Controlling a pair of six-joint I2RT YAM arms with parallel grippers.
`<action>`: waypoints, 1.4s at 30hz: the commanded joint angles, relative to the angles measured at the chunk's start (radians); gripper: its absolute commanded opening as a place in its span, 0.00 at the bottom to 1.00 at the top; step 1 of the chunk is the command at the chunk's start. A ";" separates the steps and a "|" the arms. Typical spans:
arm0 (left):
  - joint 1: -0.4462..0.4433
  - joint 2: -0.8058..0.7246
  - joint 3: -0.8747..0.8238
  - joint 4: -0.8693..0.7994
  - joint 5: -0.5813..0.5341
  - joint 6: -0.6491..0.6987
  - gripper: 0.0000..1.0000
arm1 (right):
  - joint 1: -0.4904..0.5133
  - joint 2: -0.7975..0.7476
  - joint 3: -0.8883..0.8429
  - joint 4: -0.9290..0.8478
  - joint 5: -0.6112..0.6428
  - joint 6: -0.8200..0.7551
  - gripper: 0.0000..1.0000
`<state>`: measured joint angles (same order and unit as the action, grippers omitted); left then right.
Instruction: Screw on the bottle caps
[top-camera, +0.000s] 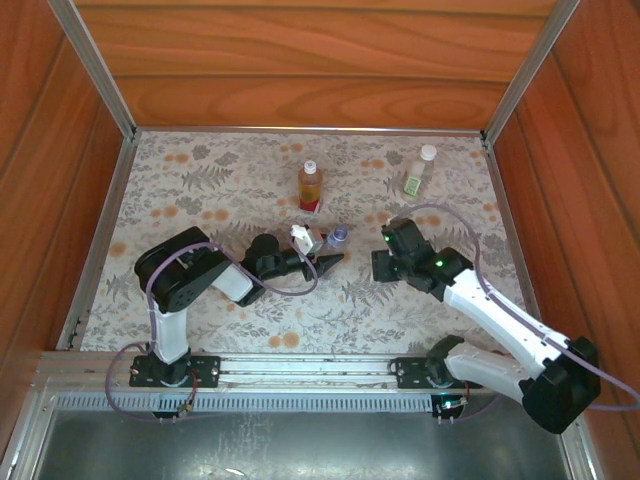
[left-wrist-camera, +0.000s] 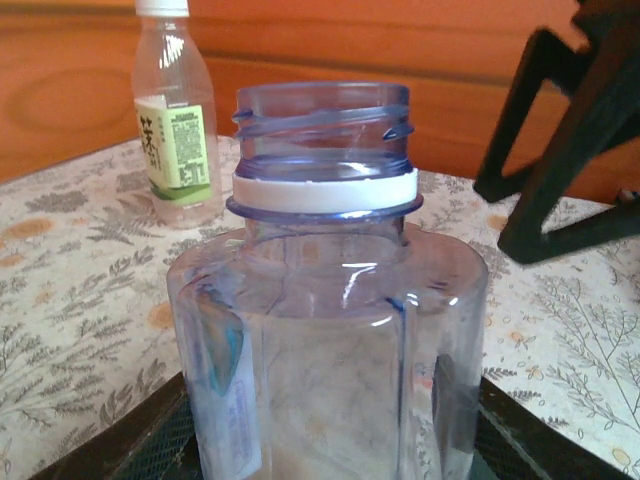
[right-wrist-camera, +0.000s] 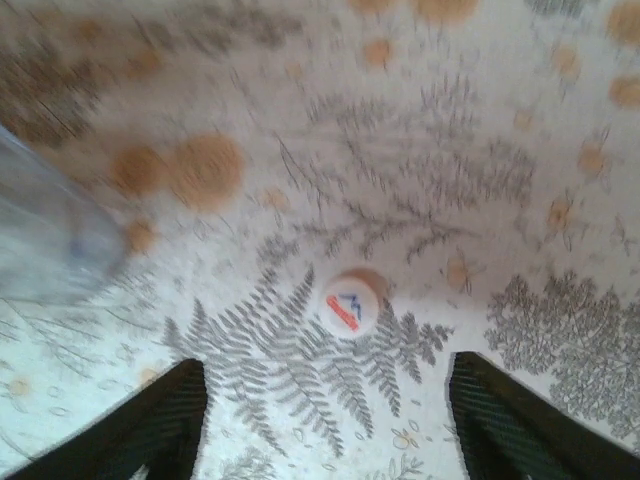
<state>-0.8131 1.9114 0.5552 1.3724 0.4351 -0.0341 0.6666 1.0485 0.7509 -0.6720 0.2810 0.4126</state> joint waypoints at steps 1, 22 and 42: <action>-0.011 0.014 -0.007 0.044 -0.010 0.001 0.56 | -0.016 0.043 -0.049 0.041 -0.036 0.053 0.59; -0.020 0.034 -0.040 0.045 -0.044 -0.007 0.57 | -0.107 0.328 -0.084 0.240 -0.135 0.040 0.51; -0.020 0.035 -0.038 0.044 -0.035 -0.011 0.57 | -0.108 0.388 -0.052 0.221 -0.088 0.023 0.41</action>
<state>-0.8204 1.9209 0.5278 1.4223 0.3958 -0.0391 0.5629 1.4319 0.6731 -0.4332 0.1684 0.4427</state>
